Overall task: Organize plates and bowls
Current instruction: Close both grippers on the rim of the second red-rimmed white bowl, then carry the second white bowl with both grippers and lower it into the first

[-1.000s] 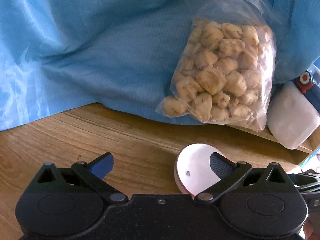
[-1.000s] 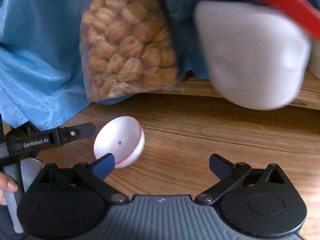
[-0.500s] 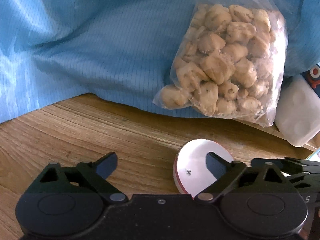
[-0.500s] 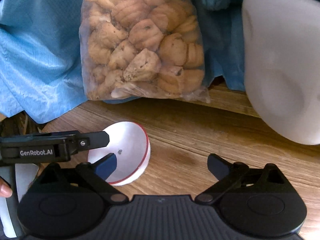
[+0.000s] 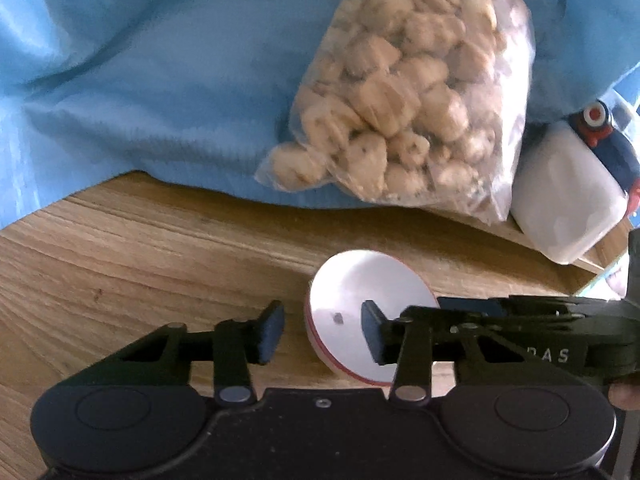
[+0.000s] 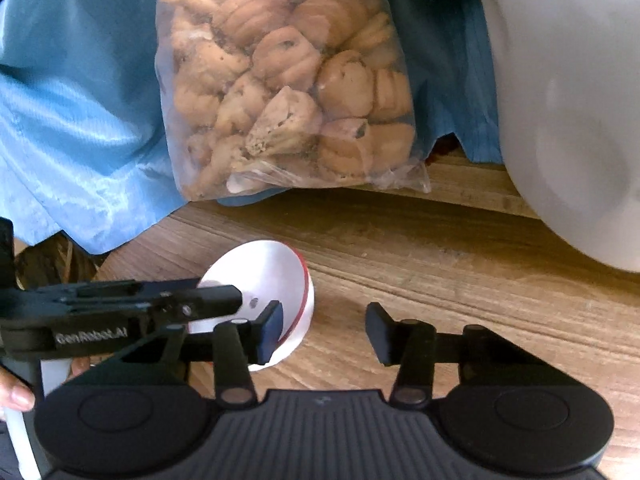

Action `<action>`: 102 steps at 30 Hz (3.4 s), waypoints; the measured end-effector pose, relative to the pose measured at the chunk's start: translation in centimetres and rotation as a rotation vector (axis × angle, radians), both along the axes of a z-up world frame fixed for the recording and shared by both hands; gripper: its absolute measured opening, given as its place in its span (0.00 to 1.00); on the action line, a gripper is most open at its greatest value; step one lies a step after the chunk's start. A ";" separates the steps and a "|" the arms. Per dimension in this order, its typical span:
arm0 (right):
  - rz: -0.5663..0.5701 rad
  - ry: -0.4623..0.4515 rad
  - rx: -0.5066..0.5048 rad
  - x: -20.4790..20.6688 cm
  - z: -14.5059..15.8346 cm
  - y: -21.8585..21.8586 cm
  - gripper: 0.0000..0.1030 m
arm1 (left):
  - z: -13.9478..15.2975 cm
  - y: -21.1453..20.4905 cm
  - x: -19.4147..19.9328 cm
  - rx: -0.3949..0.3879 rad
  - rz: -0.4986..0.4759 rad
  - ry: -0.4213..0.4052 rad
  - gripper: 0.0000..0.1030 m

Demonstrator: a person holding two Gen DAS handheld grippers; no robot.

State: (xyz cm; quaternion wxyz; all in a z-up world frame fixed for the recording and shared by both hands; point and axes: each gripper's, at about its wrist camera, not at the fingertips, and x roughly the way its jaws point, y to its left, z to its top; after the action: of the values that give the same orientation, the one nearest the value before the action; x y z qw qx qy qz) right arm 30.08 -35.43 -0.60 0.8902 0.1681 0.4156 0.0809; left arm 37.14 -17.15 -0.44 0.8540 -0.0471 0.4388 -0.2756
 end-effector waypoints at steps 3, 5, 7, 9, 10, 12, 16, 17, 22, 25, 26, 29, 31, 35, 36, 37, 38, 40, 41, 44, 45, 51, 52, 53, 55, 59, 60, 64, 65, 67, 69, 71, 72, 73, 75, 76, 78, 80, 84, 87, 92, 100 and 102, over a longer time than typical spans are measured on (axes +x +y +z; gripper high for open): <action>0.008 0.008 0.015 0.0 0.1 0.0 0.41 | -0.3 -0.2 -0.1 0.009 -0.018 0.006 0.26; 0.013 0.012 0.032 0.0 0.0 -0.1 0.36 | -0.4 -0.5 -0.2 0.023 -0.013 0.003 0.21; 0.014 0.015 0.057 0.0 0.0 -0.1 0.28 | -0.3 -0.5 -0.2 0.033 -0.003 -0.005 0.14; 0.018 0.025 0.077 -0.1 0.1 0.0 0.20 | -0.2 -0.5 -0.3 0.017 0.017 0.006 0.12; 0.016 0.031 0.080 -0.1 0.1 0.1 0.20 | 0.0 -0.6 -0.6 0.015 0.029 0.002 0.12; 0.008 0.039 0.085 -0.1 0.0 0.2 0.18 | 0.3 -0.8 -1.0 0.024 0.033 -0.022 0.12; -0.021 0.045 0.106 -0.5 -0.3 0.0 0.15 | 0.7 -1.2 -2.0 0.029 0.043 -0.040 0.10; -0.025 0.044 0.108 -0.7 -0.3 -0.1 0.13 | 0.8 -1.2 -2.3 0.029 0.048 -0.044 0.10; -0.030 0.044 0.142 -1.3 -0.3 -0.6 0.12 | 1.4 -0.8 -3.5 0.022 0.053 -0.065 0.08; -0.039 0.047 0.167 -1.6 -0.4 -1.2 0.12 | 1.8 -0.7 -4.0 0.016 0.051 -0.061 0.08; -0.040 0.047 0.175 -1.8 -0.4 -1.4 0.12 | 1.9 -0.7 -4.2 0.016 0.050 -0.067 0.08; -0.043 0.034 0.188 -2.5 -0.2 -1.7 0.12 | 2.4 -0.5 -4.9 0.004 0.047 -0.080 0.08; -0.042 0.022 0.196 -3.0 0.0 -1.9 0.12 | 3.0 -0.5 -5.5 -0.004 0.043 -0.095 0.08; -0.045 0.004 0.208 -4.3 0.7 -2.3 0.12 | 3.6 -0.4 -6.5 -0.019 0.036 -0.108 0.09; -0.047 0.000 0.207 -4.7 0.8 -2.4 0.12 | 3.7 -0.4 -6.8 -0.019 0.032 -0.112 0.09; -0.047 -0.004 0.205 -5.0 1.0 -2.3 0.12 | 3.8 -0.4 -7.1 -0.020 0.030 -0.114 0.09; -0.046 -0.007 0.204 -5.4 1.2 -2.4 0.12 | 3.9 -0.4 -7.4 -0.020 0.026 -0.116 0.09; -0.049 -0.011 0.199 -6.2 1.4 -2.3 0.12 | 4.2 -0.5 -8.2 -0.018 0.013 -0.123 0.09; -0.051 -0.014 0.197 -6.7 1.6 -2.3 0.12 | 4.3 -0.5 -8.7 -0.017 0.008 -0.127 0.09; -0.061 -0.028 0.184 -8.2 2.3 -2.2 0.12 | 5.0 -0.6 -10.1 -0.025 -0.022 -0.142 0.09; -0.064 -0.031 0.180 -8.7 2.5 -2.1 0.12 | 5.2 -0.6 -10.6 -0.033 -0.029 -0.143 0.09; -0.078 -0.072 0.140 -12.3 4.5 -1.5 0.12 | 6.7 0.0 -13.7 -0.059 -0.053 -0.171 0.09; -0.078 -0.076 0.134 -12.8 4.8 -1.4 0.12 | 6.9 0.2 -14.2 -0.062 -0.056 -0.175 0.09; -0.078 -0.079 0.129 -13.4 5.1 -1.2 0.12 | 7.2 0.3 -14.7 -0.062 -0.060 -0.179 0.09; -0.077 -0.086 0.119 -14.5 5.7 -0.6 0.12 | 7.5 0.5 -15.8 -0.063 -0.063 -0.188 0.09; -0.074 -0.096 0.065 -16.7 6.6 0.6 0.12 | 7.6 0.9 -18.1 -0.063 -0.088 -0.222 0.09; -0.073 -0.096 0.053 -17.3 6.6 0.8 0.12 | 7.4 1.0 -18.6 -0.063 -0.094 -0.228 0.09; -0.076 -0.071 0.040 -18.9 6.2 1.1 0.12 | 6.5 1.0 -20.2 -0.051 -0.125 -0.213 0.09; -0.079 -0.065 0.039 -19.2 6.1 1.1 0.12 | 6.1 1.0 -20.5 -0.049 -0.132 -0.203 0.09; -0.082 -0.055 0.031 -19.7 5.8 1.2 0.12 | 5.6 1.0 -21.1 -0.046 -0.146 -0.192 0.09; -0.084 -0.043 0.027 -20.1 5.5 1.2 0.12 | 5.2 1.0 -21.6 -0.041 -0.154 -0.186 0.09; -0.088 -0.042 0.024 -20.5 5.4 1.4 0.12 | 4.8 1.1 -21.9 -0.030 -0.170 -0.181 0.09; -0.090 -0.047 0.018 -20.9 5.4 1.5 0.12 | 4.6 1.1 -22.0 -0.024 -0.178 -0.173 0.09; -0.089 -0.053 0.009 -21.2 5.5 1.7 0.12 | 4.5 1.1 -22.1 -0.014 -0.187 -0.168 0.09; -0.080 -0.060 -0.015 -21.8 5.6 2.3 0.12 | 4.3 1.0 -22.5 0.012 -0.202 -0.167 0.09; -0.074 -0.062 -0.027 -21.9 5.6 2.5 0.12 | 4.2 1.0 -22.6 0.028 -0.208 -0.173 0.09; -0.066 -0.061 -0.045 -22.1 5.5 3.0 0.12 | 4.0 0.9 -22.9 0.047 -0.211 -0.176 0.09; -0.064 -0.051 -0.053 -22.0 5.3 3.2 0.12 | 3.9 1.0 -22.8 0.046 -0.208 -0.171 0.09; -0.062 -0.030 -0.044 -21.7 4.9 3.0 0.12 | 4.0 1.0 -22.7 0.044 -0.208 -0.165 0.09; -0.064 -0.026 -0.035 -21.5 4.7 2.9 0.12 | 3.9 0.8 -22.5 0.055 -0.211 -0.158 0.09; -0.059 -0.023 -0.036 -21.5 4.5 3.1 0.12 | 3.8 0.8 -22.2 0.059 -0.205 -0.156 0.10; -0.052 -0.027 -0.051 -21.2 4.7 3.1 0.12 | 3.6 0.7 -21.8 0.066 -0.208 -0.142 0.11; -0.052 -0.036 -0.056 -21.3 4.7 3.2 0.12 | 3.5 0.7 -21.8 0.059 -0.200 -0.138 0.11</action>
State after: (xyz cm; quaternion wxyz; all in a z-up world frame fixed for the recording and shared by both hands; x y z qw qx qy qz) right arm 8.80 -32.26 4.05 0.9037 0.1524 0.3972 0.0488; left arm 15.33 -16.48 3.05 0.8514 0.0414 0.3893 -0.3490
